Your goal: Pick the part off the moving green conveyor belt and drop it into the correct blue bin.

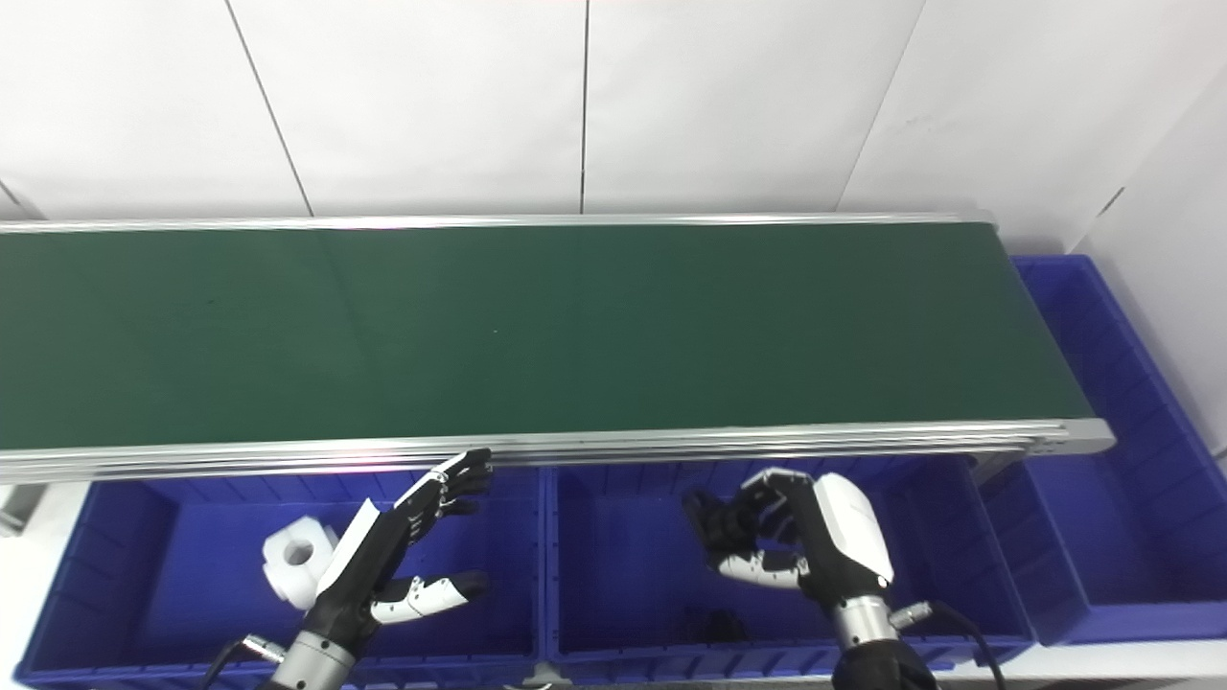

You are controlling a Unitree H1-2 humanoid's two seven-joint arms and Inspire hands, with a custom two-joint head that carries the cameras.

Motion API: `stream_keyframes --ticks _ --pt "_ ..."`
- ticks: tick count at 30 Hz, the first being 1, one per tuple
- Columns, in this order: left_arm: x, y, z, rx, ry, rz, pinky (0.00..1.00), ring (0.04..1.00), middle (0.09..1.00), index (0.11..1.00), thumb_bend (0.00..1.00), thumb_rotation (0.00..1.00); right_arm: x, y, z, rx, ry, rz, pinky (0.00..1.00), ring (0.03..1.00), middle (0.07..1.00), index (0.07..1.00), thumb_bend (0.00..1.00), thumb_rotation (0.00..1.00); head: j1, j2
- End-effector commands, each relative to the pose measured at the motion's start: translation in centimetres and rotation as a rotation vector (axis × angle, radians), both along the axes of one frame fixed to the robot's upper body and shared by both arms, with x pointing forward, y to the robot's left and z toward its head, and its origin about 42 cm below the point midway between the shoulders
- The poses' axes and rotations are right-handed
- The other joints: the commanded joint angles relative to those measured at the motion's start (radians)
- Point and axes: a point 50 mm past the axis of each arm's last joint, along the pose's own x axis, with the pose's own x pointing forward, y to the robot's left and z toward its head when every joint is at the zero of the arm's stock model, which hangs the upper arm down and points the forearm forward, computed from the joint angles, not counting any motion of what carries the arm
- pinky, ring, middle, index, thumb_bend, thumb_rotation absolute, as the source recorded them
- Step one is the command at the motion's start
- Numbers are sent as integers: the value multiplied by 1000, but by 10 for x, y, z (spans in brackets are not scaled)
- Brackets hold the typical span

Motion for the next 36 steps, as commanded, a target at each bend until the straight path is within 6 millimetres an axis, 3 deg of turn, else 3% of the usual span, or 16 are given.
stream_keyframes --ticks 1,6,8,9,16,27,30,36 --pt "5 -2 10 -4 -46 -7 764 832 859 879 780 667 14 1 10 5 -97 26 410 491 548 493 502 131 7 -4" --pt "5 -3 9 -9 -53 -6 758 826 852 875 783 665 16 5 -1 -6 -52 8 484 572 629 497 503 149 11 -6" --pt "4 -3 9 -8 -54 -7 759 826 854 878 783 669 15 10 2 11 -44 7 574 667 728 731 595 369 10 -8" --pt "4 -3 9 -6 -58 -8 759 826 853 879 779 670 13 12 3 21 -48 10 605 698 758 777 623 432 10 -10" --pt "4 -1 6 -21 -50 -6 755 823 852 878 782 657 1 36 24 124 -167 52 756 836 862 881 715 537 10 -22" --pt "3 -1 4 9 -47 10 742 814 844 875 785 672 -23 90 59 349 -258 162 754 837 874 912 745 632 57 -48" --pt "2 -3 2 4 -44 15 744 814 846 876 781 671 -32 103 57 387 -243 181 687 777 849 902 791 709 80 -58" --pt "0 -8 -2 -18 -57 48 786 864 899 895 768 631 -38 114 36 550 -177 227 788 839 872 917 799 675 113 -80"
